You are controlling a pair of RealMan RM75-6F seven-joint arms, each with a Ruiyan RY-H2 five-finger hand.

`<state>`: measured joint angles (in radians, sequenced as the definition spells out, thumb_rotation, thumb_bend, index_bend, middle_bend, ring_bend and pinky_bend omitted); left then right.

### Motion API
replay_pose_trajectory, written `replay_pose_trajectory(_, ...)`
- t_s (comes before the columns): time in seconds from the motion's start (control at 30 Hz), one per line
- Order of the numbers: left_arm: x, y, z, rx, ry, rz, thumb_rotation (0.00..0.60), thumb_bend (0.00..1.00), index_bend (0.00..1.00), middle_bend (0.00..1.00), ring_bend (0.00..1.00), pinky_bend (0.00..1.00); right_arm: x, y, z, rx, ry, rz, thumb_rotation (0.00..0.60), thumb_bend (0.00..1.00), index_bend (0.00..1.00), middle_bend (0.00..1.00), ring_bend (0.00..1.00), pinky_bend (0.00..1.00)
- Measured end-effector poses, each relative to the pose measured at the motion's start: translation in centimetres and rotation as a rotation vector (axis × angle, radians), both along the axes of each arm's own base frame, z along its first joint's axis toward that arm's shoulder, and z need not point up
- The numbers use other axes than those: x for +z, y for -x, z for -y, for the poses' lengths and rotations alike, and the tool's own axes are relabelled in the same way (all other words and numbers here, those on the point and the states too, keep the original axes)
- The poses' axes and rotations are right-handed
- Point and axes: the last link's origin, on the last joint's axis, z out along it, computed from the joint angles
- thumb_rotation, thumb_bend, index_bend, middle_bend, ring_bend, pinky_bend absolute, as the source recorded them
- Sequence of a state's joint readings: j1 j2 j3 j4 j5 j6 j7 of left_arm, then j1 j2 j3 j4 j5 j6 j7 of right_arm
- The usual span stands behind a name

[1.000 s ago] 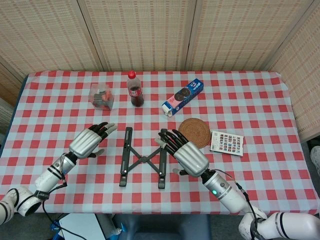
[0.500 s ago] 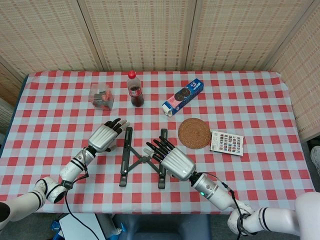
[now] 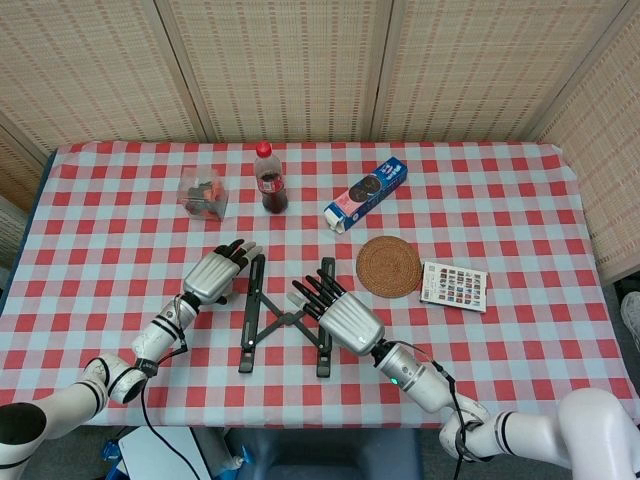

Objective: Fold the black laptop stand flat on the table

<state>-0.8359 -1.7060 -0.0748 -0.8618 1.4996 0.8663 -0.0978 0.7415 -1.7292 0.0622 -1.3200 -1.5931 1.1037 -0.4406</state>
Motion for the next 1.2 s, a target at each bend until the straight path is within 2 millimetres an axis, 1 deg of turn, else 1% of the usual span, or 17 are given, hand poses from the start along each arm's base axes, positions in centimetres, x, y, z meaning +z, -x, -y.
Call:
replay_pose_trajectory(0.3,-0.4,-0.1,0.5,-0.005,0.014,0.008,0.600,0.26,0.00,0.00,0.05,0.22,-1.9,1.0,0.3,0.005,0.004,-0.052,0.600,0.00,0.00,0.00,0.00,0.00)
replay_pose_trajectory(0.6,-0.7,0.0,0.6,-0.008,0.014,-0.004,0.600,0.26,0.00,0.00,0.05,0.22,-3.4,0.9,0.3,0.019,0.000,-0.086,0.600,0.00,0.00,0.00,0.00,0.00)
replay_pose_trajectory(0.9,-0.7,0.1,0.5,0.010,0.016,0.010,0.600,0.26,0.00,0.00,0.05,0.22,-4.0,0.8,0.6,0.028,0.004,-0.096,0.600,0.00,0.00,0.00,0.00,0.00)
replay_pose_trajectory(1.2,-1.2,-0.2,0.8,0.008,0.032,0.024,0.600,0.26,0.00,0.00,0.05,0.22,-4.5,0.6,0.8,0.032,0.015,-0.097,0.600,0.00,0.00,0.00,0.00,0.00)
